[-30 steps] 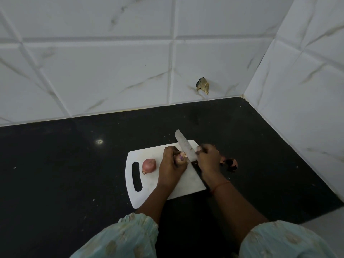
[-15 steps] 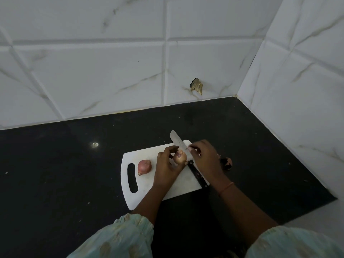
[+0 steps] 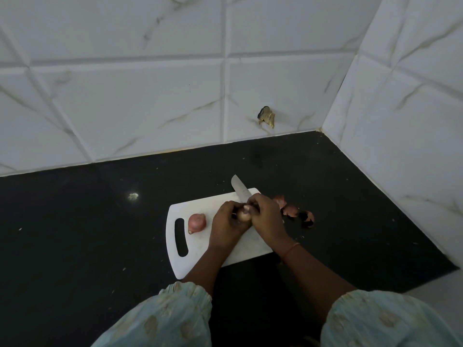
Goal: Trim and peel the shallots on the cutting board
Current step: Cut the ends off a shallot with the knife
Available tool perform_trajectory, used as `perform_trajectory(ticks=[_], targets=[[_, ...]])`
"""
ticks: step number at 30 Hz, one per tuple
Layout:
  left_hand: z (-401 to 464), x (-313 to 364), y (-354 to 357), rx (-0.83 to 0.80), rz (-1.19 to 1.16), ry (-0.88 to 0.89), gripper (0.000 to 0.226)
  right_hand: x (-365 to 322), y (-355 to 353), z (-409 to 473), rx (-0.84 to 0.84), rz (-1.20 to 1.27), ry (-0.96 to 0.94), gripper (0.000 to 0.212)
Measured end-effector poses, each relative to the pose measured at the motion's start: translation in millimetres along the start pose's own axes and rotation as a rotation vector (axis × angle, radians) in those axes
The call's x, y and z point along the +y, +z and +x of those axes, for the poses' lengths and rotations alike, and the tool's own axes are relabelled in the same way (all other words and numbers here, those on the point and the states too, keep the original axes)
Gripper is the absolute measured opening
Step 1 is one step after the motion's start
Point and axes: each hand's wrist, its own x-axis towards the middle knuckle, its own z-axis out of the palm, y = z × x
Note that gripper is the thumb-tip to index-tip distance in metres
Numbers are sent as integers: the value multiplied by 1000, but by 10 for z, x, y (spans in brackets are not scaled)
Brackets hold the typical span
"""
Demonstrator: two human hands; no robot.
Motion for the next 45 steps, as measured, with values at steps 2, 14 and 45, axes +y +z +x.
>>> perform_trajectory(ticks=[2, 14, 45], targets=[[0, 2, 5, -6, 6, 8, 30, 13, -13, -28, 33, 70, 29, 9], [17, 55, -40, 13, -91, -85, 35, 36, -423, 140, 260, 260, 285, 8], [14, 31, -41, 1, -129, -120, 36, 1, -425, -375, -75, -52, 319, 36]])
